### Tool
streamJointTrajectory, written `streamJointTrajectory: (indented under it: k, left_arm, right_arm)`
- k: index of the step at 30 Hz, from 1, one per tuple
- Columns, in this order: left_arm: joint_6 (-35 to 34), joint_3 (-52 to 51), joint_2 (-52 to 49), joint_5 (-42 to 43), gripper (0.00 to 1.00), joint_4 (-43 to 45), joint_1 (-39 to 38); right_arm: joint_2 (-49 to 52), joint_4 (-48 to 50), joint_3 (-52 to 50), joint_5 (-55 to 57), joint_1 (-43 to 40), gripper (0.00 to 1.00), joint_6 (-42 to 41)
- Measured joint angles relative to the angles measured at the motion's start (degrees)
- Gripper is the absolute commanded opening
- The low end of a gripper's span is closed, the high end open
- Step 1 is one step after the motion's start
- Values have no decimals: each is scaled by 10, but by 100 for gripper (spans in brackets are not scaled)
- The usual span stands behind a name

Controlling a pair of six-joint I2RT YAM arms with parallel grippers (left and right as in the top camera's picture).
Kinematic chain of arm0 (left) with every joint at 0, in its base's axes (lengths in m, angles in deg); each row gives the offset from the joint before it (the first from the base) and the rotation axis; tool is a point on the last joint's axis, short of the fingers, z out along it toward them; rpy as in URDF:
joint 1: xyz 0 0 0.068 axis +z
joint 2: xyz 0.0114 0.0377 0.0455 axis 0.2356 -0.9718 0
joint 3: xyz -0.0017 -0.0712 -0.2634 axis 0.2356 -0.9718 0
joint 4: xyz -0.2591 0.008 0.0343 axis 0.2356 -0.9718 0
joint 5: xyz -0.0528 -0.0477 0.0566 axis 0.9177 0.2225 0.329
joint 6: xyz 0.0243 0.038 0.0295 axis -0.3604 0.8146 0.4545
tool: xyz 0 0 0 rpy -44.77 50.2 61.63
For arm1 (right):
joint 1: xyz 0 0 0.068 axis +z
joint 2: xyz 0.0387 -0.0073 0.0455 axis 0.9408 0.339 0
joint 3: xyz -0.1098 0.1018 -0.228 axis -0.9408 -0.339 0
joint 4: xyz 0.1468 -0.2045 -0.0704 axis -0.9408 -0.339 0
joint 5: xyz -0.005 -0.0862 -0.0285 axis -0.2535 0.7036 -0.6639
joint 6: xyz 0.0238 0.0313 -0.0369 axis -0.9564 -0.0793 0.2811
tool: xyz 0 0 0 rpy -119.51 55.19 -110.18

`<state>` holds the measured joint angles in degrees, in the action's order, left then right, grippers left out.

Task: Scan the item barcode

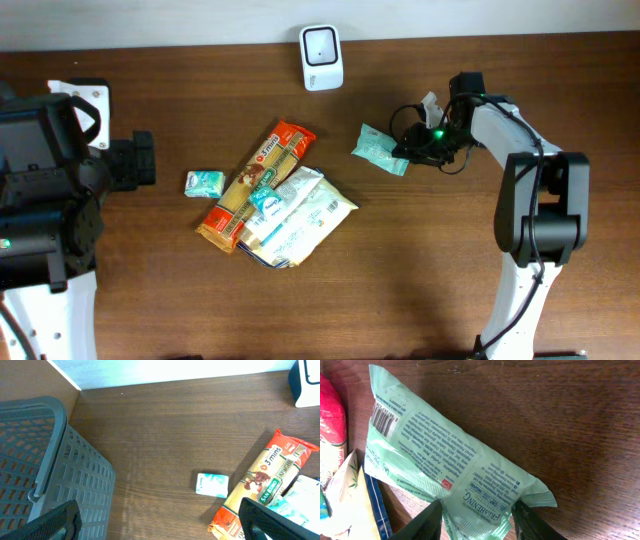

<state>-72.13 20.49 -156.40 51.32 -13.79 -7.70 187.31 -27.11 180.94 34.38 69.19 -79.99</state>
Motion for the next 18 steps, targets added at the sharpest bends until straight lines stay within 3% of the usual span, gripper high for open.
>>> streamJointTrajectory:
  k: [1, 4, 6, 8, 10, 14, 16, 18]
  left_arm:
    - [0, 0, 0, 0, 99, 0, 0]
    - [0, 0, 0, 0, 99, 0, 0]
    - [0, 0, 0, 0, 99, 0, 0]
    - [0, 0, 0, 0, 99, 0, 0]
    - [0, 0, 0, 0, 99, 0, 0]
    - [0, 0, 0, 0, 99, 0, 0]
    - [0, 0, 0, 0, 99, 0, 0]
    - [0, 0, 0, 0, 99, 0, 0]
  right_arm:
    - [0, 2, 0, 0, 0, 41, 0]
    - [0, 28, -5, -2, 0, 13, -2]
    - [0, 53, -8, -5, 0, 16, 2]
    - [0, 71, -8, 0, 0, 27, 24]
    - [0, 73, -8, 8, 0, 36, 87]
    - [0, 70, -8, 28, 0, 42, 201]
    - [0, 26, 6, 45, 0, 56, 253]
    - [1, -31, 30, 56, 0, 57, 257]
